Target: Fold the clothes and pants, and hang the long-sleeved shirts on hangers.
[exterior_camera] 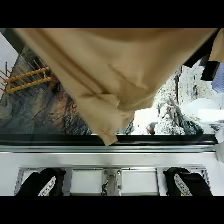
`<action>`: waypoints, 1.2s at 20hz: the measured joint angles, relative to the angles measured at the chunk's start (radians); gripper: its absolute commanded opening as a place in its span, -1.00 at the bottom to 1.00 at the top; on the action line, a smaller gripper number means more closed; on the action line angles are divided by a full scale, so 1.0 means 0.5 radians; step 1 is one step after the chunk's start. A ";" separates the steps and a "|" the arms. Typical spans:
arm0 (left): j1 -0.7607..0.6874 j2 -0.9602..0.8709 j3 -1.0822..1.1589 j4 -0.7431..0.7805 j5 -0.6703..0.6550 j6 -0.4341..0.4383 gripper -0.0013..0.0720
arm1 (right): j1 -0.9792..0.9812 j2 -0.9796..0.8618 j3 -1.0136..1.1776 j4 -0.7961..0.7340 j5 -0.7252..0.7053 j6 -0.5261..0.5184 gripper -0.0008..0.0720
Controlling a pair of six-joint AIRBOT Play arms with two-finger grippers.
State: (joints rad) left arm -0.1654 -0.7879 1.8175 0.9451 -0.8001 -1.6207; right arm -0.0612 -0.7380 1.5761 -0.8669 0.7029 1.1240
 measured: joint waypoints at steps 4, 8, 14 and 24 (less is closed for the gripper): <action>-0.079 0.190 -0.063 0.001 0.248 0.028 -0.92 | 0.000 0.241 0.023 0.024 -0.141 -0.005 -0.93; -0.108 0.271 -0.267 0.013 0.487 0.031 -0.92 | -0.001 0.312 0.029 0.029 -0.174 -0.004 -0.93; -0.117 -0.002 -0.495 0.013 0.533 0.035 -0.92 | -0.001 0.059 0.030 0.029 0.060 0.094 -0.93; -0.005 -1.302 -0.346 0.007 0.565 0.060 1.00 | -0.015 -1.178 0.062 -0.158 -0.146 0.134 0.84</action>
State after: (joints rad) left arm -0.1680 -1.4387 1.6444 0.9485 -0.5175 -1.5906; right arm -0.0689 -1.3270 1.6070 -0.9459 0.6296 1.1912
